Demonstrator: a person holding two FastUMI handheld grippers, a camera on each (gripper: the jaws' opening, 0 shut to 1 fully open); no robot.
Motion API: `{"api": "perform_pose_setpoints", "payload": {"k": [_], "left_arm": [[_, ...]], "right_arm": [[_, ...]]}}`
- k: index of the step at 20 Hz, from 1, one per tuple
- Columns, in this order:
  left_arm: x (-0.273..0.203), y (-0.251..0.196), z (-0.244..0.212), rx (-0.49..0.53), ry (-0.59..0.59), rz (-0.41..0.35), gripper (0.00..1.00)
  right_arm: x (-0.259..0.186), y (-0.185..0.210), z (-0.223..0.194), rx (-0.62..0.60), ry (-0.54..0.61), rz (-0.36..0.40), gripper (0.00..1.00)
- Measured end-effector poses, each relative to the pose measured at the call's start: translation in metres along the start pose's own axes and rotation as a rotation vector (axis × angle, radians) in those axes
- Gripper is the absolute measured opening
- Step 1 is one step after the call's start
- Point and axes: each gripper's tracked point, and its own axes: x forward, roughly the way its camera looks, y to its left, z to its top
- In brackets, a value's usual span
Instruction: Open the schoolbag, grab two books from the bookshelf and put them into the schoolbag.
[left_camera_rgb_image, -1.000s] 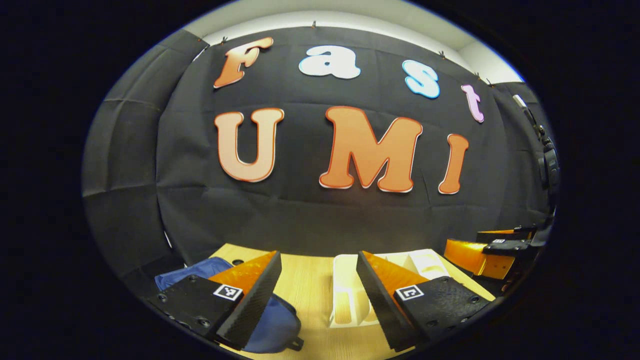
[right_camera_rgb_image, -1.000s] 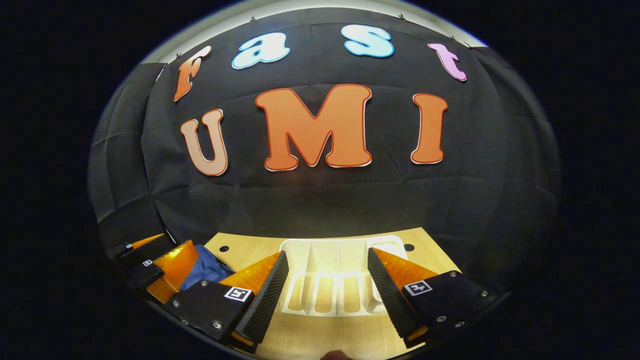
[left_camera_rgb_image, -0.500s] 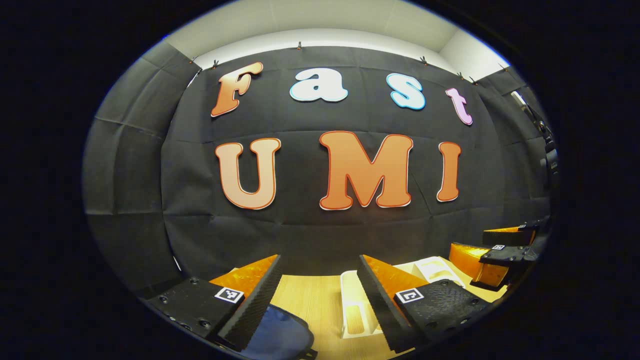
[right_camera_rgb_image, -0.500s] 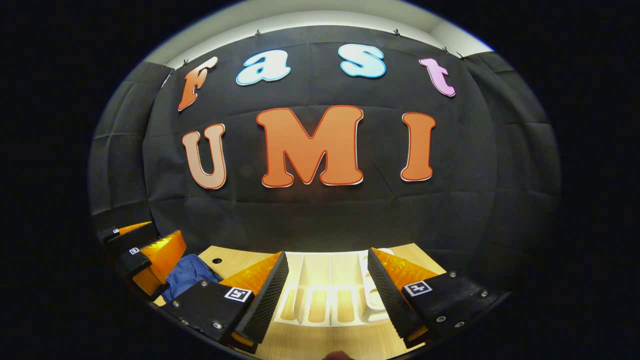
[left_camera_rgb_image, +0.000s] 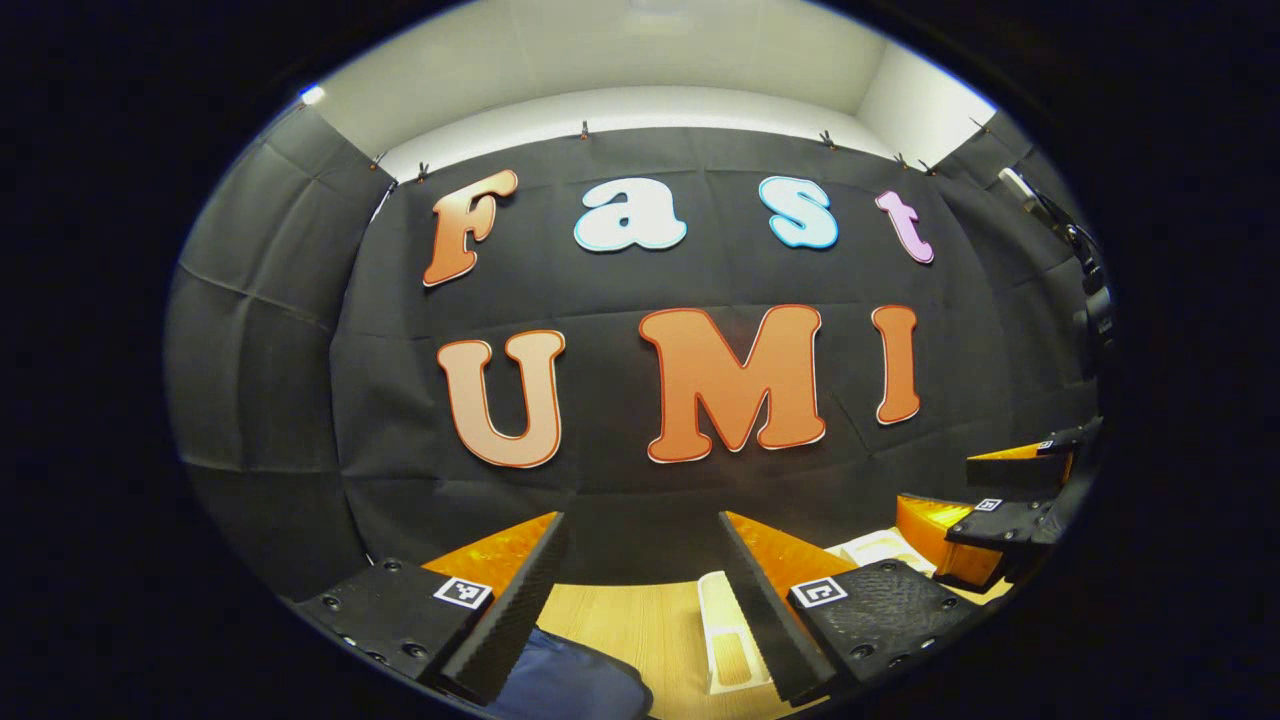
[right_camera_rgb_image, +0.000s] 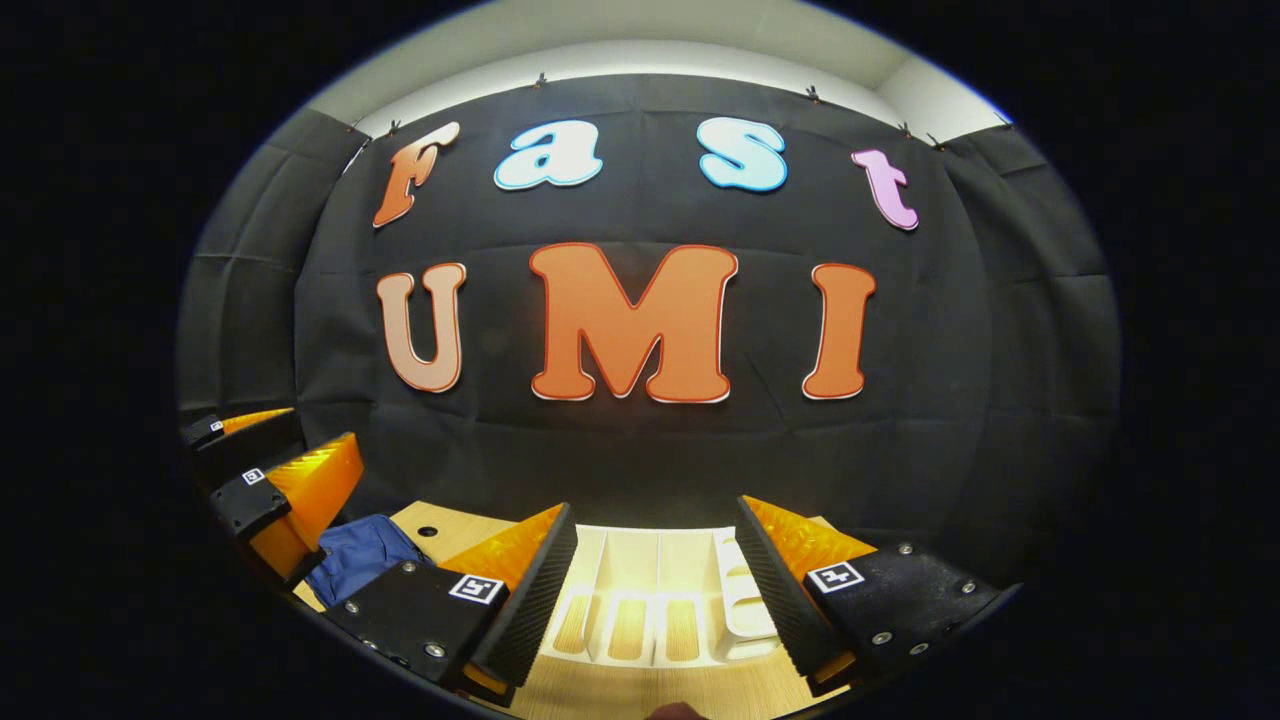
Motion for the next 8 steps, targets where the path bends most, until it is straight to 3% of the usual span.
{"api": "perform_pose_setpoints", "payload": {"k": [8], "left_arm": [[-0.0026,-0.0010,0.0020,-0.018,-0.009,-0.011,0.93]], "right_arm": [[-0.0019,-0.0020,-0.0014,-0.011,0.001,-0.015,0.94]]}}
